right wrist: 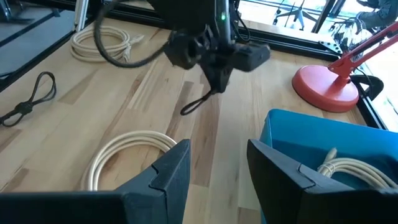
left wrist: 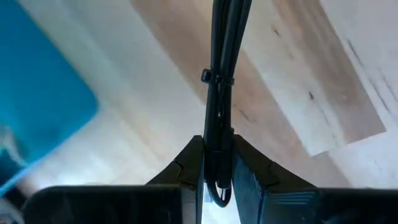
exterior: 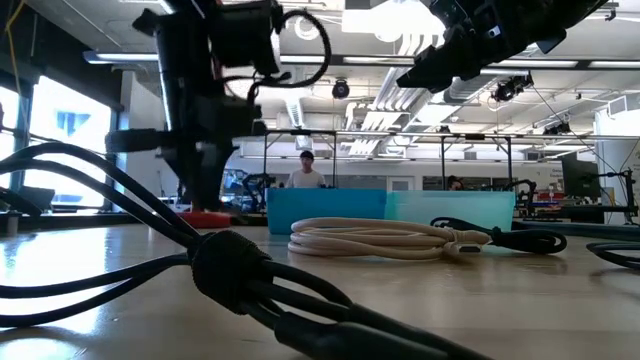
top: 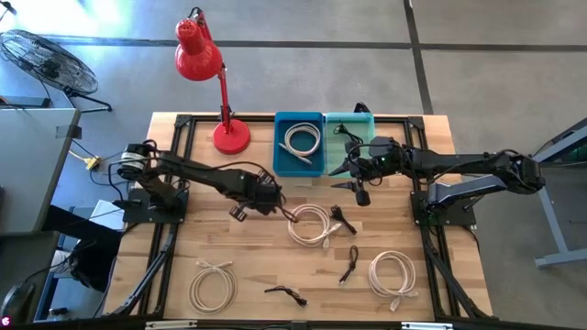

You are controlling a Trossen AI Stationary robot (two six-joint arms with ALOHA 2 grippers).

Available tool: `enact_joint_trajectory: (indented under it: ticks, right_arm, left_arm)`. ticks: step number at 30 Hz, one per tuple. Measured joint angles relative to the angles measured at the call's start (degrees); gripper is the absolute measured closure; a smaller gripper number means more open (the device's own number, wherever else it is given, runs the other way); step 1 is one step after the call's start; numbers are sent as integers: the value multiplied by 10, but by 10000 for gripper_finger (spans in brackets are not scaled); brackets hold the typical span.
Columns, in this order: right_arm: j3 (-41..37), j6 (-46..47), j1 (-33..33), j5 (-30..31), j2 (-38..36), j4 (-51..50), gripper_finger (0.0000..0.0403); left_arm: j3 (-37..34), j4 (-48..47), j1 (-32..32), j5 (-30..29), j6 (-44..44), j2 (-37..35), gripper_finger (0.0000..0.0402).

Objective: Pick & Place USB Port
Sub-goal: Put the black charger cable into the green bin

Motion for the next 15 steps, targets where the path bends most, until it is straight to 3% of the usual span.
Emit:
enact_joint_trajectory:
  ticks: [10,15]
  right_arm:
    - [0,-11,0,3,0,0,251]
    - [0,-15,0,37,0,0,252]
  left_arm:
    - [66,-56,0,-46,-2,-1,354]
    - [69,-68,0,-54,-6,-9,354]
